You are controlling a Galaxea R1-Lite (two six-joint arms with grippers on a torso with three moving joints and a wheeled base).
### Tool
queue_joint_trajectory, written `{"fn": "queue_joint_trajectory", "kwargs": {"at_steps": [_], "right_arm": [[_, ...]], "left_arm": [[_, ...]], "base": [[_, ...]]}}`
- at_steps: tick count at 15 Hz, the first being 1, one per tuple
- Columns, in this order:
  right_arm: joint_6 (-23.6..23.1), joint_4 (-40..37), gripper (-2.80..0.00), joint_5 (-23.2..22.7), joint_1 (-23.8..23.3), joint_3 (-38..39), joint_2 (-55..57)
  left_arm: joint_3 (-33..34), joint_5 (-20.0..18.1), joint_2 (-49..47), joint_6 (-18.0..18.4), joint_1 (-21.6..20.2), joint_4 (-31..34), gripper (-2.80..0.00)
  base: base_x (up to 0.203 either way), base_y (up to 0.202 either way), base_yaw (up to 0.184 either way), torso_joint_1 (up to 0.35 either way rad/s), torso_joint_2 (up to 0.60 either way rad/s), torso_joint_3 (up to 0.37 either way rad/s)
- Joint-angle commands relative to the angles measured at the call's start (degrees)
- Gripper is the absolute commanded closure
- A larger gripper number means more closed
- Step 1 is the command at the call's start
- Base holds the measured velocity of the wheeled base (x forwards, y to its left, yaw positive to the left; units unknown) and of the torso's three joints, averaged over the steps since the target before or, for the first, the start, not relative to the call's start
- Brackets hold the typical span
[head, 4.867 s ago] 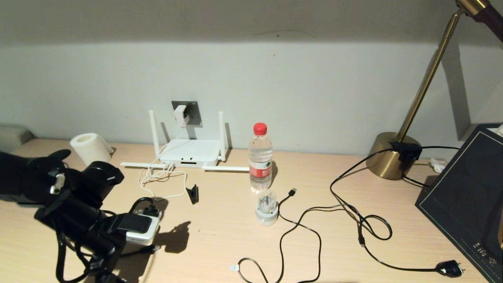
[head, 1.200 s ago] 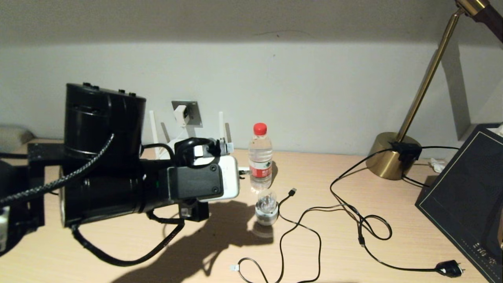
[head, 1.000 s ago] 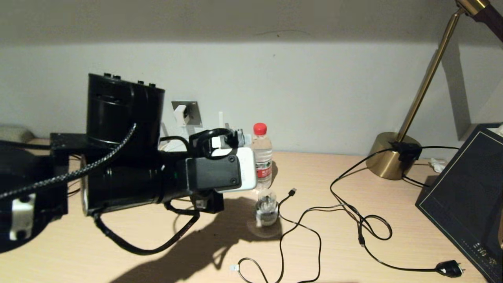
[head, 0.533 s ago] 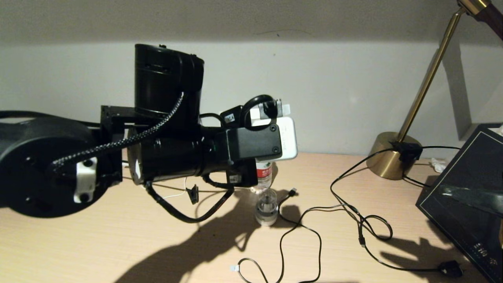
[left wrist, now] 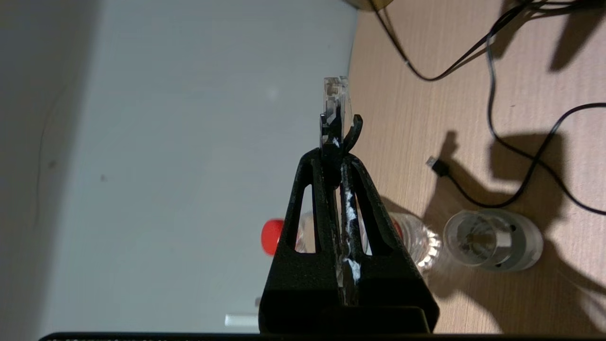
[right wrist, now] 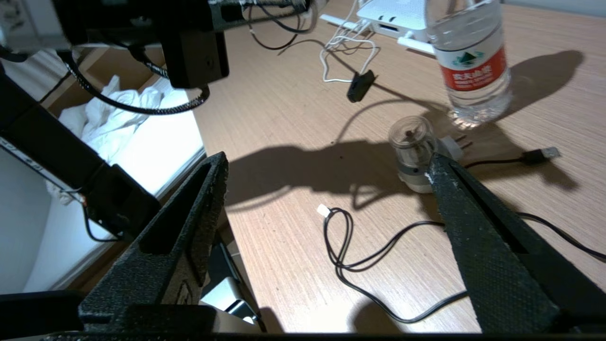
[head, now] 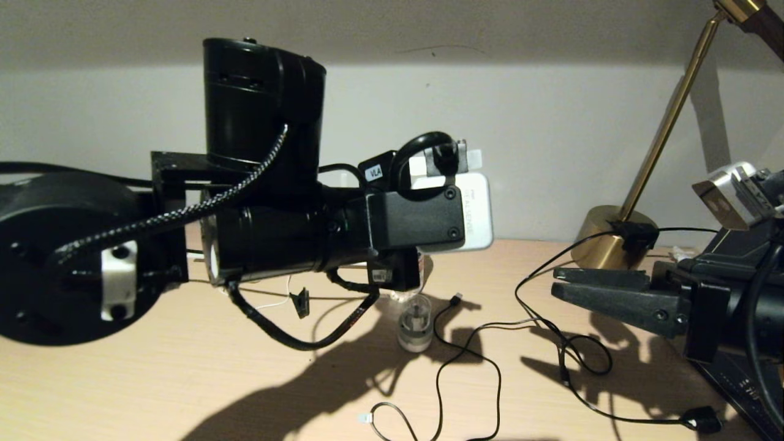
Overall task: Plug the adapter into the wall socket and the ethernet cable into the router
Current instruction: Hand it to the other hand
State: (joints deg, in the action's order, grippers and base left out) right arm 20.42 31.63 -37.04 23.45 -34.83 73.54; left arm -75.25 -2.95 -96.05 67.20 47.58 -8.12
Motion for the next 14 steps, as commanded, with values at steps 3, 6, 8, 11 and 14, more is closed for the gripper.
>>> {"fn": "queue_joint_trajectory", "kwargs": {"at_steps": [3,6,8,11,14], "right_arm": [[0.1,0.2,-2.8,-0.1,1.7,-0.7,1.5],[0.3,0.4,-2.8,2.5,1.7,-0.8,1.3],[0.3,3.8,-2.8,3.3,1.6,-0.9,2.4],[0.3,5.4,-2.8,4.4,1.7,-1.0,3.1],[0.3,5.4,-2.8,4.5,1.7,-1.0,3.1]], "left_arm": [[-1.3,-0.8,-2.8,1.8,2.8,-0.1,0.0],[-1.5,-1.0,-3.8,3.7,3.4,-0.1,0.0],[-1.9,-0.9,-5.1,3.7,4.3,-0.1,0.0],[-2.4,-0.9,-5.5,3.6,5.1,-0.1,0.0],[-2.4,-0.9,-5.5,3.7,5.2,-0.1,0.0]], "base": [[0.0,0.0,0.0,0.0,0.0,0.0],[0.0,0.0,0.0,0.0,0.0,0.0],[0.0,0.0,0.0,0.0,0.0,0.0],[0.0,0.0,0.0,0.0,0.0,0.0],[0.0,0.0,0.0,0.0,0.0,0.0]]}}
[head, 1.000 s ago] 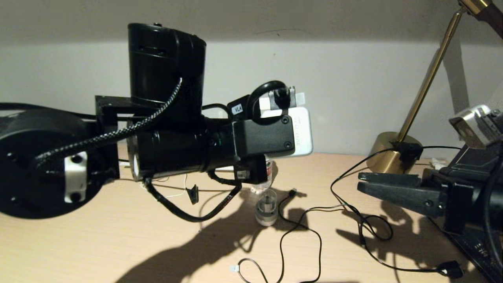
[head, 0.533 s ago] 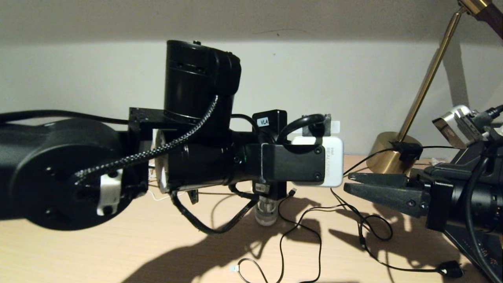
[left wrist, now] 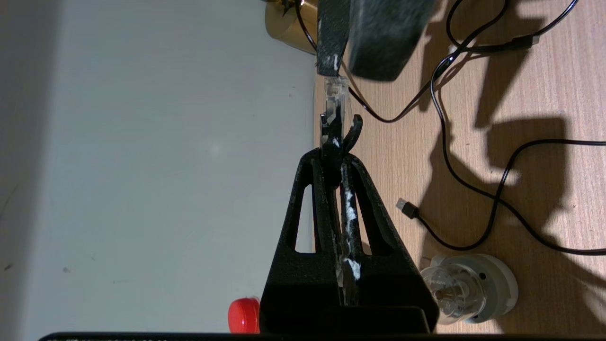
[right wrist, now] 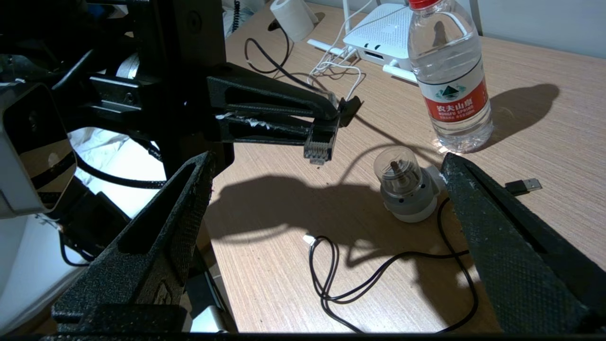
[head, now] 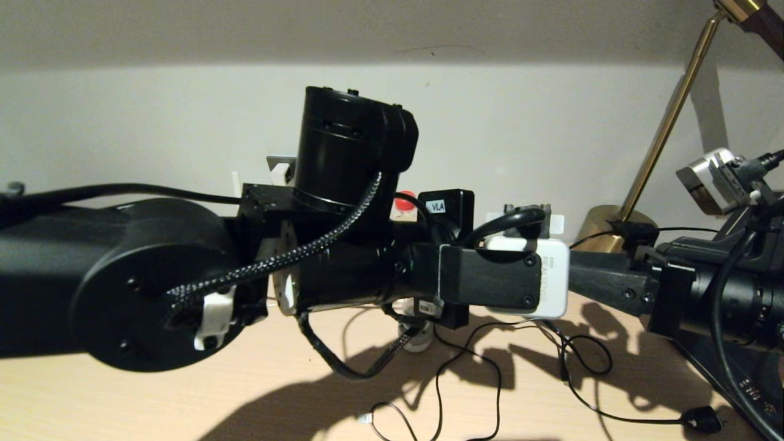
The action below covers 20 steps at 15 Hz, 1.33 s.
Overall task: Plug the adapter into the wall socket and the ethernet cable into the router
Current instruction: Hand it to the other hand
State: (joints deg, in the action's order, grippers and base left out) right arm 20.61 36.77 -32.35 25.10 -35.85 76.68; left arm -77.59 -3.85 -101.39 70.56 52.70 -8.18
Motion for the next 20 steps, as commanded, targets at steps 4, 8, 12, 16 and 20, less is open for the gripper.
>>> {"fn": "queue_joint_trajectory", "kwargs": {"at_steps": [4,8,12,16,20], "right_arm": [[0.1,0.0,-2.8,-0.2,0.0,0.0,0.0],[0.1,0.0,-2.8,-0.2,0.0,-0.3,0.5],[0.1,0.2,-2.8,-0.2,0.0,-0.4,0.8],[0.0,0.2,-2.8,-0.2,0.0,-0.4,0.8],[-0.1,0.3,0.0,-0.2,0.1,-0.4,0.8]], "left_arm": [[-0.3,0.0,-0.1,0.5,0.4,-0.8,0.0],[-0.2,0.0,0.0,0.8,0.4,-1.7,0.0],[-0.1,0.0,0.0,0.8,1.5,-1.7,0.0],[-0.1,-0.1,0.1,0.8,1.8,-1.7,0.0],[0.1,-0.1,0.1,0.8,2.3,-1.8,0.0]], "base": [[0.0,0.0,0.0,0.0,0.0,0.0],[0.0,0.0,0.0,0.0,0.0,0.0],[0.0,0.0,0.0,0.0,0.0,0.0],[0.0,0.0,0.0,0.0,0.0,0.0],[0.0,0.0,0.0,0.0,0.0,0.0]]}}
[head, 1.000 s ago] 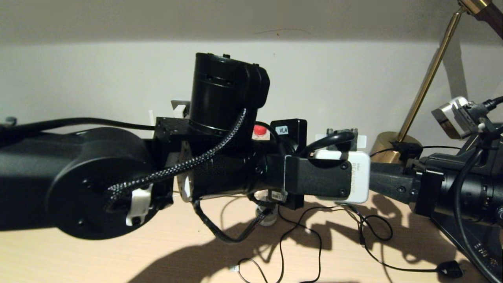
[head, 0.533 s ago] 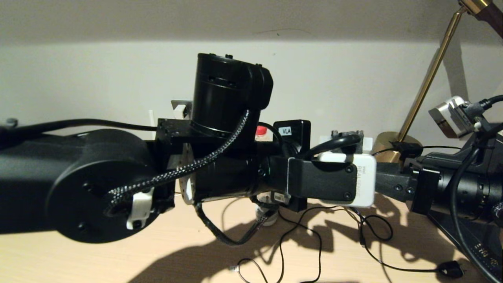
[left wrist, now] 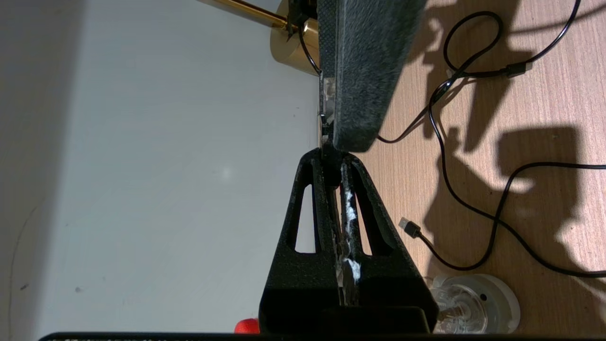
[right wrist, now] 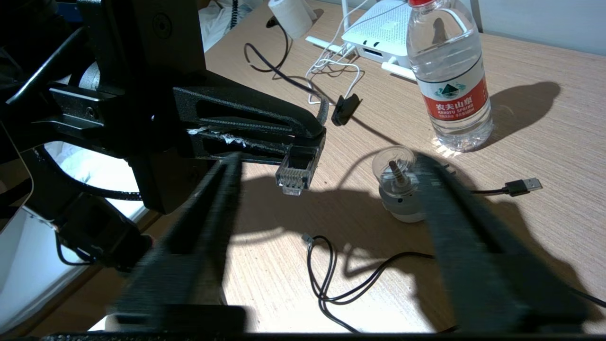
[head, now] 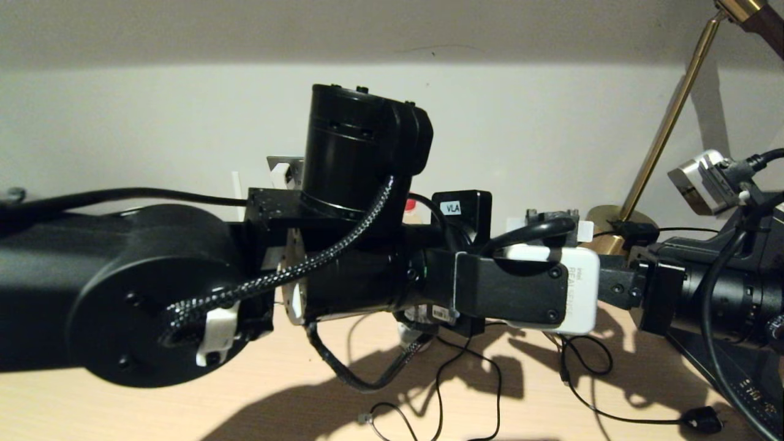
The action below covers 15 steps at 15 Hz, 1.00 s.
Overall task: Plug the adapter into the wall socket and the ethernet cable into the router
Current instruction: Hand it to the other hand
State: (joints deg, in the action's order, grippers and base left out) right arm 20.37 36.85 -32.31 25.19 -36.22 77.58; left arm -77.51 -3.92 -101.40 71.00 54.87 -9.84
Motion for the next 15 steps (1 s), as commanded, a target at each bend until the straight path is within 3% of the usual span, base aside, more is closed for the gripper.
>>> {"fn": "queue_joint_trajectory", "kwargs": {"at_steps": [1,15], "right_arm": [[0.1,0.2,0.0,-0.2,0.1,0.0,-0.1],[0.0,0.2,0.0,-0.1,0.9,0.8,-0.7]], "left_arm": [[0.0,0.0,0.1,0.4,0.2,-0.1,0.0],[1.3,0.0,-0.6,-0.6,1.6,-0.5,0.0]], "base": [[0.0,0.0,0.0,0.0,0.0,0.0],[0.0,0.0,0.0,0.0,0.0,0.0]]}}
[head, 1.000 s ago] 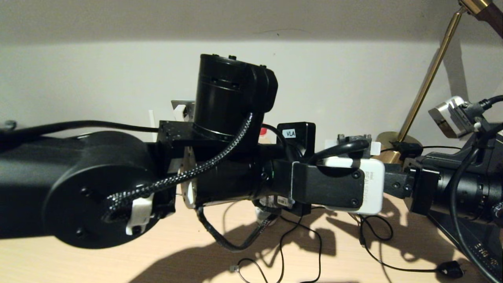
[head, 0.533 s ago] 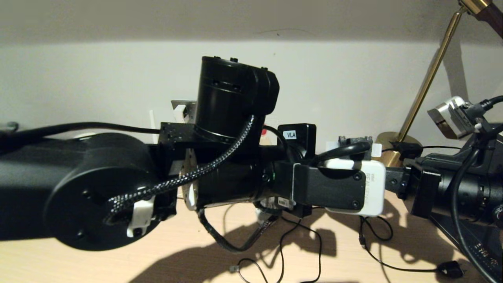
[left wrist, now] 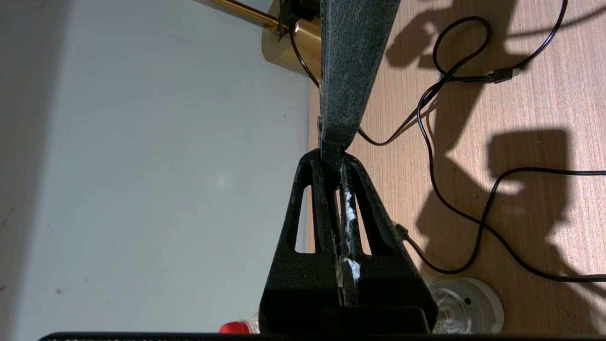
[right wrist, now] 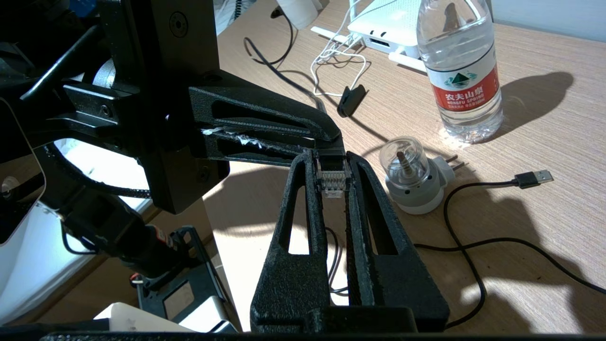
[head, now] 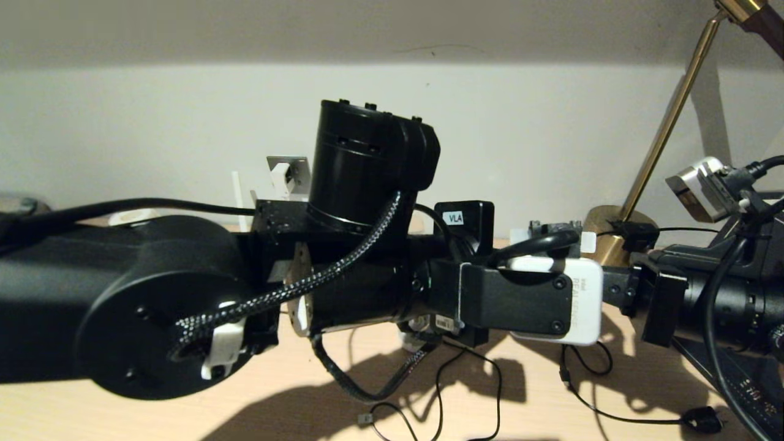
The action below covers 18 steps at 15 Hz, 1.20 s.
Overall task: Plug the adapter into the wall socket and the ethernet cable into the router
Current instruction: Hand it to the other hand
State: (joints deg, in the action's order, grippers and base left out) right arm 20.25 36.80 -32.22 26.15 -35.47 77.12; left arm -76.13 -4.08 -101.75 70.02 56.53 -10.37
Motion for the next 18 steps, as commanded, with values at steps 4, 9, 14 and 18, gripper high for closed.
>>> {"fn": "queue_joint_trajectory", "kwargs": {"at_steps": [4,9,14,18], "right_arm": [[0.0,0.3,0.0,0.4,0.0,0.8,-0.5],[5.0,-0.1,0.0,3.7,0.0,1.4,-2.2],[21.4,-7.3,0.0,3.5,1.4,-6.7,1.6],[32.2,-13.7,0.0,3.3,5.2,-15.6,6.0]], "left_arm": [[0.0,0.3,-0.1,0.5,-0.1,-1.9,-2.8],[5.9,-1.3,2.0,0.7,-4.2,-11.8,-2.8],[15.0,-12.7,4.4,0.7,-13.2,-29.5,-2.8],[19.1,-18.7,6.6,1.9,-13.7,-34.8,-2.8]], "base": [[0.0,0.0,0.0,0.0,0.0,0.0],[0.0,0.0,0.0,0.0,0.0,0.0],[0.0,0.0,0.0,0.0,0.0,0.0],[0.0,0.0,0.0,0.0,0.0,0.0]]}}
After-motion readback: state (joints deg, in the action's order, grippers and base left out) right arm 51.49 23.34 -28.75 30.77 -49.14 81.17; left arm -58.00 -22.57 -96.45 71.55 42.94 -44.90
